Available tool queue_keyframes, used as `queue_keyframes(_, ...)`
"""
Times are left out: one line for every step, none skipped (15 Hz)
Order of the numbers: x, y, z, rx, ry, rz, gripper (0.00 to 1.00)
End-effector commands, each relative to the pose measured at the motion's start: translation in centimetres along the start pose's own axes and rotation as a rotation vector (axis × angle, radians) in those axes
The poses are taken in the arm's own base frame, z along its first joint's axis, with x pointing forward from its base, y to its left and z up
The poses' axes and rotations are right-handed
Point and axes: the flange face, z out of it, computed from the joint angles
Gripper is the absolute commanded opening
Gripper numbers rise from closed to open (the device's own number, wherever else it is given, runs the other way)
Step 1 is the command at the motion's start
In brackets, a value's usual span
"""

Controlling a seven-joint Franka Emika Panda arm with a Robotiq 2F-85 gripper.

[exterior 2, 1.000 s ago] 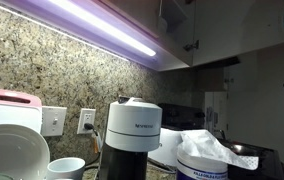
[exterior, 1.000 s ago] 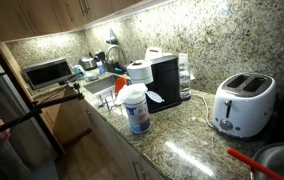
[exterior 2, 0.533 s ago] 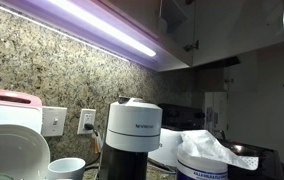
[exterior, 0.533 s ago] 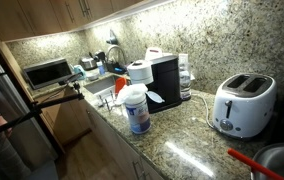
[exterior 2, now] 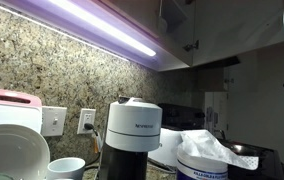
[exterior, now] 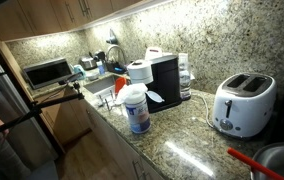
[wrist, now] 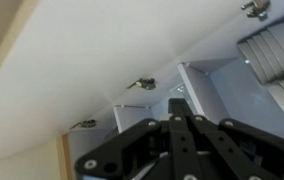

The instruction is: Open the top right door of the cabinet.

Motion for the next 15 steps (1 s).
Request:
queue_keyframes(2.3,-2.6,-3.0,0.169,0.035,0.099,0.0)
queue_keyframes(2.9,-3.4,-4.1,0.214,0.043,0.121,0.0)
queue_keyframes(3.2,-3.9,-4.8,0.261,0.049,0.136,0.0)
queue_keyframes(3.5,-4.4,-5.5,0.304,0.055,0.155,0.0)
queue_keyframes(3.6,-4.7,-6.1,0.346,0.054,0.176,0.0)
queue_keyframes(3.5,-4.9,-6.6,0.39,0.051,0.19,0.0)
queue_keyframes(3.4,-5.0,-6.8,0.424,0.044,0.221,0.0)
queue_keyframes(3.3,-4.6,-7.0,0.457,0.036,0.244,0.0)
queue_keyframes(3.2,-4.2,-7.1,0.478,0.029,0.278,0.0)
queue_keyframes(2.9,-3.3,-7.0,0.493,0.025,0.316,0.0)
queue_keyframes(2.6,-2.4,-6.9,0.502,0.027,0.345,0.0)
queue_keyframes(2.5,-1.3,-6.9,0.526,0.02,0.394,0.0)
queue_keyframes(2.3,-0.6,-6.8,0.534,0.021,0.41,0.0)
queue_keyframes(2.2,0.1,-6.8,0.544,0.027,0.436,0.26)
queue_keyframes(2.2,0.6,-6.7,0.55,0.025,0.461,0.27)
